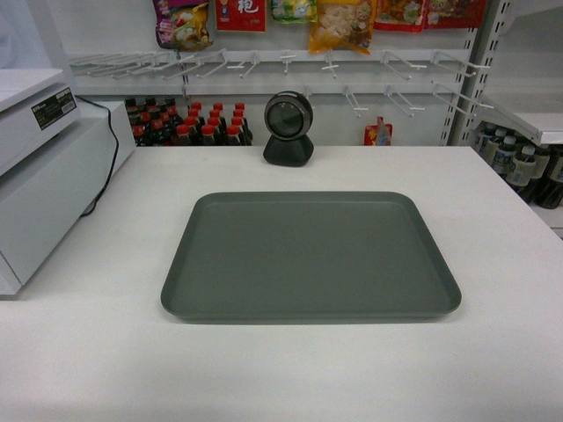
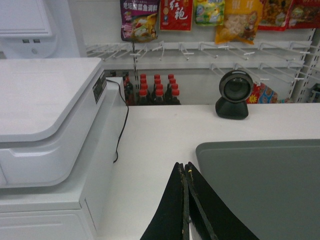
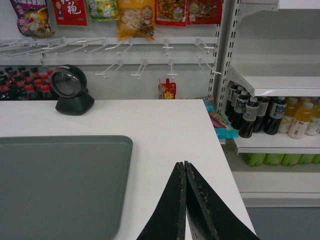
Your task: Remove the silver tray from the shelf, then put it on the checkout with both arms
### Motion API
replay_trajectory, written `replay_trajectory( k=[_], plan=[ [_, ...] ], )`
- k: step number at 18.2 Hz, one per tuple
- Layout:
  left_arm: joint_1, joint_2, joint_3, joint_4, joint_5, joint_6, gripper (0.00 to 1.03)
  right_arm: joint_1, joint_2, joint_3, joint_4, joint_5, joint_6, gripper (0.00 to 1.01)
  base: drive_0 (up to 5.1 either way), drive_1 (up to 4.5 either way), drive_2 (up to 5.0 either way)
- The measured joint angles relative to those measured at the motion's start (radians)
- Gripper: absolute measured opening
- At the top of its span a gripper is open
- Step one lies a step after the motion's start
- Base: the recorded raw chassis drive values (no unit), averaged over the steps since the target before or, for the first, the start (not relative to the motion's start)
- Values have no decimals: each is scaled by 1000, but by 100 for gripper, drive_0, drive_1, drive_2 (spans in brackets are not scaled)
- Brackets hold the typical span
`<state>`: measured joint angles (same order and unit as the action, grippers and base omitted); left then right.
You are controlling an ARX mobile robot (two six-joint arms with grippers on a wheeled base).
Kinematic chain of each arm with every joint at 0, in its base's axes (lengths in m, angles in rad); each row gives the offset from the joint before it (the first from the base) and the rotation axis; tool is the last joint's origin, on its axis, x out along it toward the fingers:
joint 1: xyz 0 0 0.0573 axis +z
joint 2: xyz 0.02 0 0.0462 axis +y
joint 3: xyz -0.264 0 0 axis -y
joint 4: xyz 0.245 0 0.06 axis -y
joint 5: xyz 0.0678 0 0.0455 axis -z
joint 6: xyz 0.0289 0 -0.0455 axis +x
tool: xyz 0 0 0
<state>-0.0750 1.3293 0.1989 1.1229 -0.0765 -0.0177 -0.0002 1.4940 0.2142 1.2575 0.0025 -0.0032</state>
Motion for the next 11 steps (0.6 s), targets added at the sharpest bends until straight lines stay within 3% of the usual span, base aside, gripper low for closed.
replay_trajectory(
  k=[2, 3, 4, 11],
  plan=[
    [30, -94, -51, -50, 43, 0, 1, 0, -117, -57, -64, 0, 0, 2, 0, 0, 0],
    [68, -137, -76, -81, 69, 0, 1, 0, -202, -66, -159, 0, 0, 2, 0, 0, 0],
    [81, -194, -97, -114, 65, 0, 1, 0, -292, -85, -202, 0, 0, 2, 0, 0, 0],
    [74, -594, -180, -418, 76, 0, 1, 0, -696, -190, -499, -1, 0, 2, 0, 0, 0]
  ],
)
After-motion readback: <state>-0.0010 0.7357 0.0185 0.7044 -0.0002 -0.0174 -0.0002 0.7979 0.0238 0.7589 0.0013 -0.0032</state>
